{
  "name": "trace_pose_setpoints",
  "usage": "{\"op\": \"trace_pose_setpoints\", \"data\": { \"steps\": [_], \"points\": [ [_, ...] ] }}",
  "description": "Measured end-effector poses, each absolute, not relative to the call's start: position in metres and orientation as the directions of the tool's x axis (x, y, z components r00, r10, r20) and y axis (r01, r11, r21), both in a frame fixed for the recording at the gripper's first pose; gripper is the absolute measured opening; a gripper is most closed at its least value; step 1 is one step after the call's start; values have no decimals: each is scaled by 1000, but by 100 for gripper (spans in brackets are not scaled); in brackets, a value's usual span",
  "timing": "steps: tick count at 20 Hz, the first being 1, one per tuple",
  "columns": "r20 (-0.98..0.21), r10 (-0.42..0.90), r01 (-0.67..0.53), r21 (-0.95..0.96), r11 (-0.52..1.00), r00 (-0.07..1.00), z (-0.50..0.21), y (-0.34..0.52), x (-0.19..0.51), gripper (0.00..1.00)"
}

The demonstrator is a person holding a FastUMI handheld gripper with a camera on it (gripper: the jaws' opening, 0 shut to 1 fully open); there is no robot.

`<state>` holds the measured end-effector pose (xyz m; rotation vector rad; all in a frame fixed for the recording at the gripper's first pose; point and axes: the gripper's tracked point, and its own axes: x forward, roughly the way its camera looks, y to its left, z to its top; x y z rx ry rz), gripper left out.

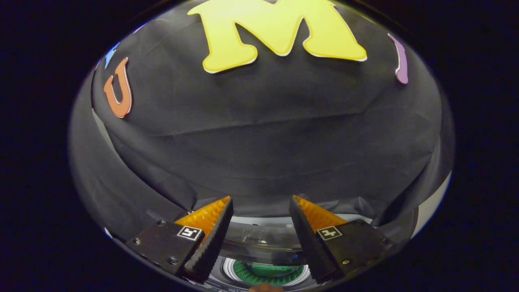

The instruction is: Put the clothes into the washing machine and then close the washing machine lid.

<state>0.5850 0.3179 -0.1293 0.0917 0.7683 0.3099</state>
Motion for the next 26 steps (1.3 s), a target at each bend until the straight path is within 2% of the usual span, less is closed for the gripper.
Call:
{"op": "trace_pose_setpoints", "data": {
  "steps": [7,26],
  "points": [
    [-673,278,-269,121,956,686,-135,311,576,89],
    [-532,294,-291,92,952,794,-125,313,549,92]
  ]
}}
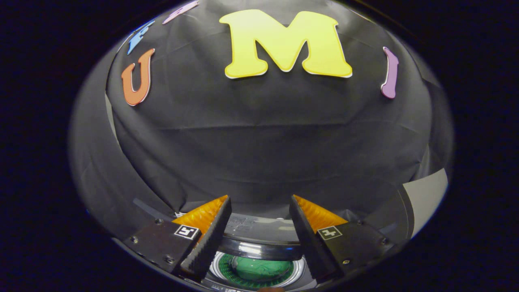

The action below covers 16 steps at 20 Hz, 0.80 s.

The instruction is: Put the clothes into the washing machine and then close the washing machine lid.

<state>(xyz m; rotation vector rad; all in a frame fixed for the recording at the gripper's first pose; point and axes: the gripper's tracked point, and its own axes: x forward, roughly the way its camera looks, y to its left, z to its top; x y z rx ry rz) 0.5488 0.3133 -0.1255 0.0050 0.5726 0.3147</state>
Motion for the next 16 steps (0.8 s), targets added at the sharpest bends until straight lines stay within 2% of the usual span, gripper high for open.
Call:
{"op": "trace_pose_setpoints", "data": {
  "steps": [7,11,16],
  "points": [
    [-536,294,-288,98,953,792,-138,314,539,93],
    [-574,315,-351,50,935,756,-159,312,534,92],
    [-479,340,-395,-17,918,809,-154,307,545,92]
  ]
}}
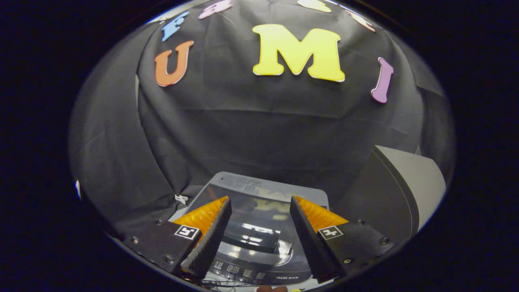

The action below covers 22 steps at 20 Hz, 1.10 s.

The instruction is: Put the clothes into the washing machine and then close the washing machine lid.

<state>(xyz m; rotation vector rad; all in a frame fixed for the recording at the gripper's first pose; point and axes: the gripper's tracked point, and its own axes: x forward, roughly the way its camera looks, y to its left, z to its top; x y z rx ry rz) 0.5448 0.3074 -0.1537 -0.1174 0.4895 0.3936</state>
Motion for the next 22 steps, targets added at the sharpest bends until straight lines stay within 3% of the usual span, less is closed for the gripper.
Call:
{"op": "trace_pose_setpoints", "data": {
  "steps": [10,22],
  "points": [
    [-294,437,-452,20,892,850,-120,312,535,92],
    [-117,362,-360,36,932,925,-80,279,530,96]
  ]
}}
